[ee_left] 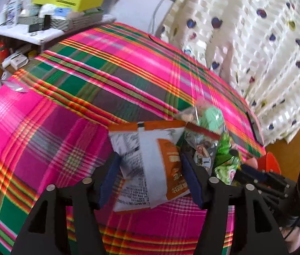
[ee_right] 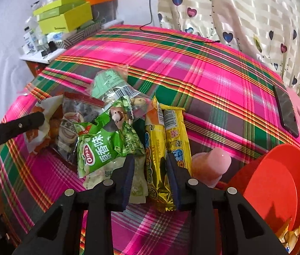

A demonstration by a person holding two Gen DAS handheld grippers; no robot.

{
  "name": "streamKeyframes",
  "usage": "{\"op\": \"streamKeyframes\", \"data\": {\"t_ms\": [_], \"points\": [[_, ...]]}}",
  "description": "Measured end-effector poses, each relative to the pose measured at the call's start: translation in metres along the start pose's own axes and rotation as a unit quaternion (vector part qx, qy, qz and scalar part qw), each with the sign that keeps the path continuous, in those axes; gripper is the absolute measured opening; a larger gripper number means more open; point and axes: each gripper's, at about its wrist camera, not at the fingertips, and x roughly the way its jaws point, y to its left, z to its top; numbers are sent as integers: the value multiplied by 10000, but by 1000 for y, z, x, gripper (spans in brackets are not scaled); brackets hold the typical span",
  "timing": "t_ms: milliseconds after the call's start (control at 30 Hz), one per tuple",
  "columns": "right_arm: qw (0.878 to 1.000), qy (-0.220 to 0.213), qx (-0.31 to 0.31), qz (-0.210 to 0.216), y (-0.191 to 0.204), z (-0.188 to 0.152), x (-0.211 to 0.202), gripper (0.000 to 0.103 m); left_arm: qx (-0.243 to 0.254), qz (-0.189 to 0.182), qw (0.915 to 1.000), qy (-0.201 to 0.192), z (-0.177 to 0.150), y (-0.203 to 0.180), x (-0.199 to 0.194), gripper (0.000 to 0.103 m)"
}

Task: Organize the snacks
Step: 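Grasp white-orange chip bag with left tool while right tool grasps yellow snack bar, then carry yellow snack bar into red basket with right tool while left tool lifts white bag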

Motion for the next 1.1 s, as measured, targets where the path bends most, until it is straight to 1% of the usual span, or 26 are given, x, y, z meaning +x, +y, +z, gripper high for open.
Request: {"op": "streamKeyframes", "data": {"t_ms": [133, 267, 333, 400, 467, 633, 1000, 1100], "points": [[9999, 61, 127, 55, -6, 6, 7, 28, -42, 41, 9999, 124, -1, 1, 10, 63], [9996, 158, 215, 80, -8, 9, 16, 29, 82, 87, 9999, 66, -1, -1, 12, 63], [9991, 198, 306, 214, -11, 8, 19, 28, 158, 116, 9998, 16, -2, -1, 10, 61], [9990, 185, 313, 252, -11, 5, 18, 20, 272, 153, 9995, -53, -4, -2, 8, 58], [9991, 147, 301, 261, -9, 3, 17, 20, 356, 190, 9991, -85, -5, -3, 6, 57], [9991, -74, 342, 260, -10, 0, 2, 20, 426, 201, 9988, -163, -9, -3, -4, 53], [9973, -476, 385, 396, -6, -16, -40, 20, 467, 289, 9971, -521, -17, -1, -41, 52], [9968, -565, 371, 426, -5, -21, -50, 20, 489, 254, 9968, -583, -19, -4, -50, 52]]}}
